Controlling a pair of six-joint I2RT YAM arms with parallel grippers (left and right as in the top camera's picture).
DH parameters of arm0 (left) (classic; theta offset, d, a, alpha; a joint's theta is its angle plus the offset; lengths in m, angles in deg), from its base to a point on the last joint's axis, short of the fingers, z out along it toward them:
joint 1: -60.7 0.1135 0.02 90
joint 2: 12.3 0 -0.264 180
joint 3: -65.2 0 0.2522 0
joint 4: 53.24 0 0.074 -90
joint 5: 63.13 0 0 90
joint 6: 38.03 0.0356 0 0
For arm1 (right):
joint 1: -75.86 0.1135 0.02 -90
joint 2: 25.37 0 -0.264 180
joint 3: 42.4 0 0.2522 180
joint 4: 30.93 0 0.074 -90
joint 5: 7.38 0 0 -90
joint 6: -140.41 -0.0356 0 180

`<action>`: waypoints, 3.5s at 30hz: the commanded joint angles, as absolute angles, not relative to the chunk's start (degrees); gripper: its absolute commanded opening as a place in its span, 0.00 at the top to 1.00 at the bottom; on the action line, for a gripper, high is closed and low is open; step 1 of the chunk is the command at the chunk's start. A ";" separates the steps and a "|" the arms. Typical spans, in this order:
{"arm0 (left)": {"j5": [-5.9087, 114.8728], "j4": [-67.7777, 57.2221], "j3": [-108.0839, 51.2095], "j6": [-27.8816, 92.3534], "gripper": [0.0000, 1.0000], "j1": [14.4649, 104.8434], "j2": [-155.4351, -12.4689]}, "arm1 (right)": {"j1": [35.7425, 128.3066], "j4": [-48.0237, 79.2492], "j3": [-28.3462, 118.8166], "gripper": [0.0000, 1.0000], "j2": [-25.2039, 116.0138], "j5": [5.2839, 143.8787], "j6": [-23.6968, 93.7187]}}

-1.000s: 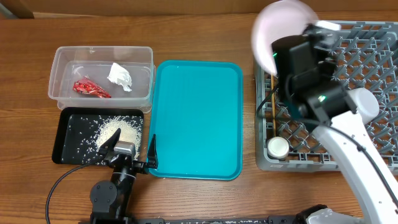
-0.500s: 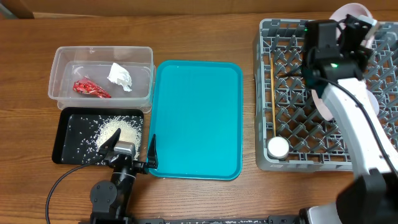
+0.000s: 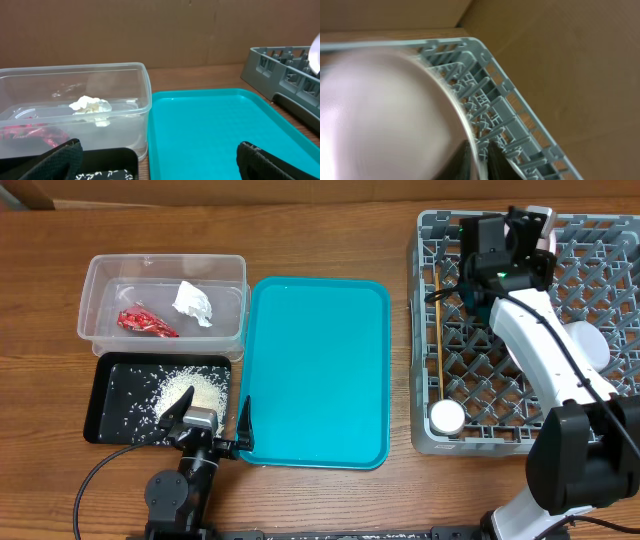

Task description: Sort waste into correct bins and load items into the dishwasher

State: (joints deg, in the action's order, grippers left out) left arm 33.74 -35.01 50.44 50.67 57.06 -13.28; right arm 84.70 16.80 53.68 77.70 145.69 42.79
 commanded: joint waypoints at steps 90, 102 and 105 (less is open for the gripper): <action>33.78 -35.30 50.97 50.30 0.00 57.30 -12.84 | 86.30 -13.23 -28.17 0.00 -25.20 88.49 39.93; 33.78 -35.30 50.97 50.30 0.00 57.30 -12.84 | 86.30 -13.23 -28.17 0.00 -25.20 88.49 39.93; 33.78 -35.30 50.97 50.30 0.00 57.30 -12.84 | 86.30 -13.23 -28.17 0.00 -25.20 88.49 39.93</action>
